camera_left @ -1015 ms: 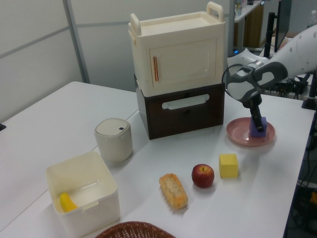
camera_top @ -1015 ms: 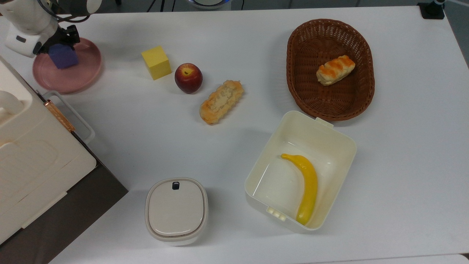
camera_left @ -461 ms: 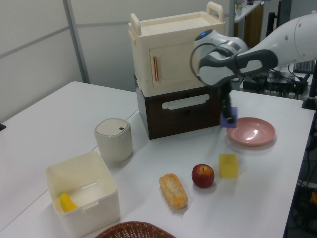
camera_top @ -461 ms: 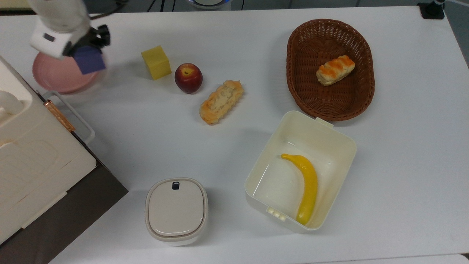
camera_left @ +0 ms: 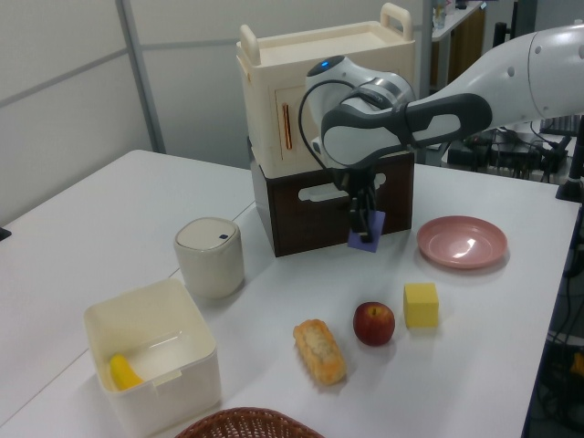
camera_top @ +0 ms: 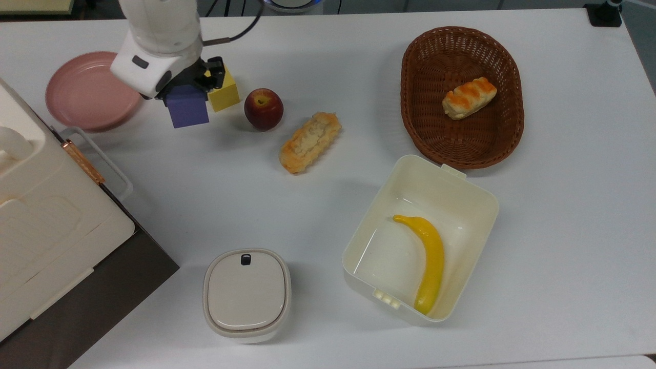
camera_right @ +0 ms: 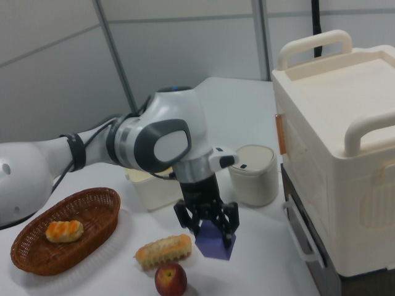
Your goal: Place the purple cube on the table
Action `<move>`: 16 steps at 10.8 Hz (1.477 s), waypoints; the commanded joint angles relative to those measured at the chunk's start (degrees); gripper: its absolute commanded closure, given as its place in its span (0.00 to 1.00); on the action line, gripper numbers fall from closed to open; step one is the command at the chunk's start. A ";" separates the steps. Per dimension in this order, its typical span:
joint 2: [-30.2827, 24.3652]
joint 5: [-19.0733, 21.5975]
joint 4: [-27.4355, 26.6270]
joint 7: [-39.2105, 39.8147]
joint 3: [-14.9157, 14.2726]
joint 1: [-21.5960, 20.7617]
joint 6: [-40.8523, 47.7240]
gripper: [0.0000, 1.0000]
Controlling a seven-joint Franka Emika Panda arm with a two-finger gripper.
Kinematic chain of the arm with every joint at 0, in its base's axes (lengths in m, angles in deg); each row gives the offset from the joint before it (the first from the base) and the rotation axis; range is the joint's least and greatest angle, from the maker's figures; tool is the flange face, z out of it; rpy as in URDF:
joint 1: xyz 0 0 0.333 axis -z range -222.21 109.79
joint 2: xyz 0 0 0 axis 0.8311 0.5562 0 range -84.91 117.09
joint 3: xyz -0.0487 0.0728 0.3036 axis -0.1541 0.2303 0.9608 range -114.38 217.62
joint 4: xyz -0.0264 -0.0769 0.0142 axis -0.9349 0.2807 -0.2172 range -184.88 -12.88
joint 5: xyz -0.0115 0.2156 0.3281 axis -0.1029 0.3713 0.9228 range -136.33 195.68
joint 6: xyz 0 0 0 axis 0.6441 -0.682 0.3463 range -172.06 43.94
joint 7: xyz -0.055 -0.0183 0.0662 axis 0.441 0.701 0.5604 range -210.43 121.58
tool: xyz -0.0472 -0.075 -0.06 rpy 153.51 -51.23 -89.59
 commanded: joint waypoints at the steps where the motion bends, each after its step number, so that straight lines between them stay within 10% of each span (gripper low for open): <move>1: -0.24 1.04 2.88 -8.59 -0.51 -3.74 1.59 0.00; 7: -6.11 5.16 4.38 -21.99 -1.29 -10.34 5.00 0.00; 16: -13.33 11.93 4.29 -21.11 -14.47 -23.70 13.80 0.00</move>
